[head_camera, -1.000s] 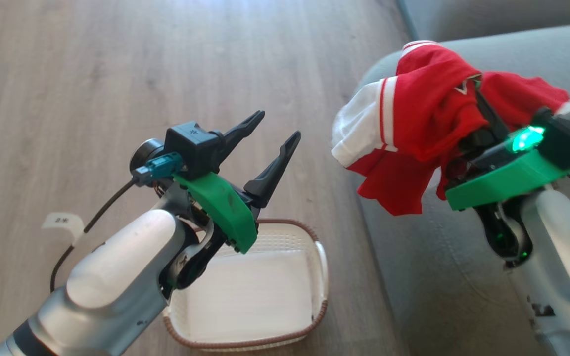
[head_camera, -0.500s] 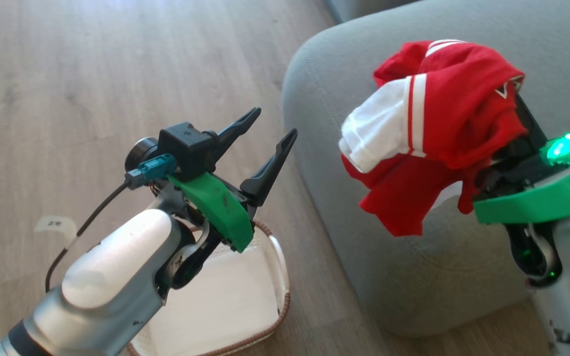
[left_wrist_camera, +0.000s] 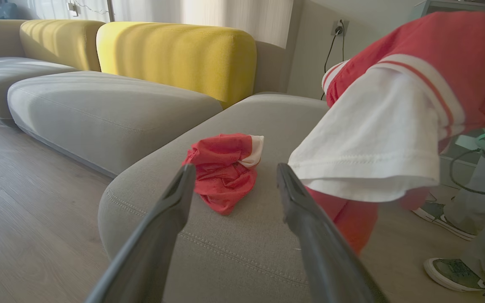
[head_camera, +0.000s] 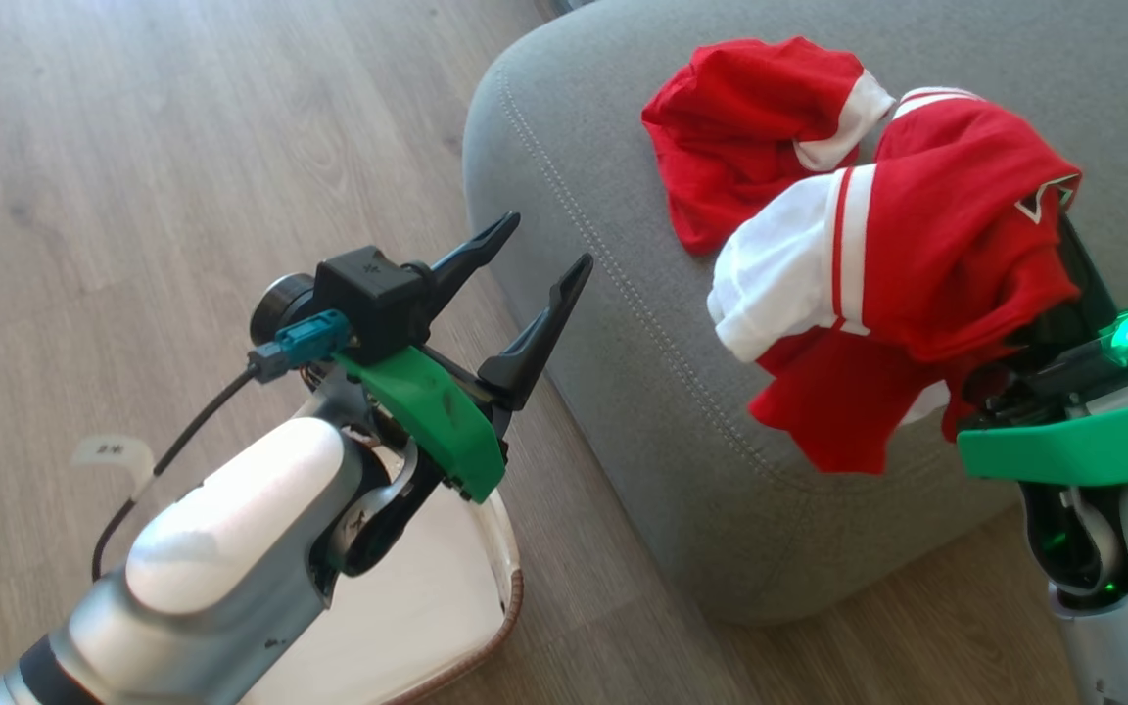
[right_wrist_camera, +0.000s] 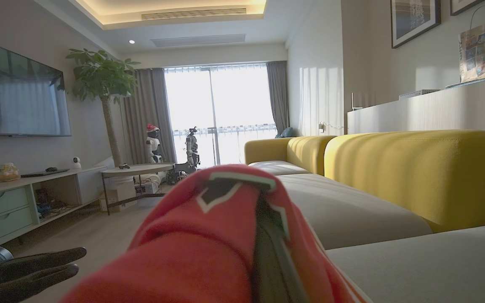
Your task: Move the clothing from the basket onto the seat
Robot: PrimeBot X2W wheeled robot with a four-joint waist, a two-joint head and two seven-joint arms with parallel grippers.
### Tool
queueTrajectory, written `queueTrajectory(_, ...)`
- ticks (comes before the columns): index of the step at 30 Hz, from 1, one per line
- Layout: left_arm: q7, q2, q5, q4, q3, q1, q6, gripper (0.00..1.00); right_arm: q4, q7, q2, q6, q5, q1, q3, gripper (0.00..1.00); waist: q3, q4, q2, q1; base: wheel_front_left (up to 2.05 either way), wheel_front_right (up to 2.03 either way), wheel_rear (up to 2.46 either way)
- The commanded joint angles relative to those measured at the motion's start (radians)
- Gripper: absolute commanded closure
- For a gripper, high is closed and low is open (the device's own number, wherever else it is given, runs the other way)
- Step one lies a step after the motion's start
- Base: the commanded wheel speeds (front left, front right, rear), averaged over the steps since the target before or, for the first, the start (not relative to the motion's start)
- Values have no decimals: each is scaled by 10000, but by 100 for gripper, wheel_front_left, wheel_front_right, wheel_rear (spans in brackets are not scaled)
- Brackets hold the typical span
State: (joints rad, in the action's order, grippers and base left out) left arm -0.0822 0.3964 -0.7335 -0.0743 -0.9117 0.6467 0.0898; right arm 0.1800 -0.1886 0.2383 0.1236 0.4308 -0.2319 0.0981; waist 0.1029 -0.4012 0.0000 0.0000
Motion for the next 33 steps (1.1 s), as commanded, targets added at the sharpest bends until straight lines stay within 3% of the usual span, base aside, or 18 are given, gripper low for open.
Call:
queueTrajectory(1, -82, 219, 67, 271, 413, 407, 57, 0, 465, 60, -34, 71, -81, -134, 77, 100, 74, -67, 0, 0, 0, 0, 0)
queueTrajectory(14, -37, 204, 106, 315, 313, 574, 12, 0, 677, 287, 114, 71, -210, -501, -157, 100, 371, -54, 0, 0, 0, 0, 0)
queueTrajectory(21, 96, 231, 134, 397, 232, 754, -64, 0, -144, 344, 899, 71, 137, -1689, -87, 100, 791, 159, 0, 0, 0, 0, 0)
queueTrajectory(33, 448, 299, 311, 614, 111, 1358, -206, 0, -2733, 187, 2637, 71, 1094, -4219, -405, 100, 2118, 1021, 0, 0, 0, 0, 0)
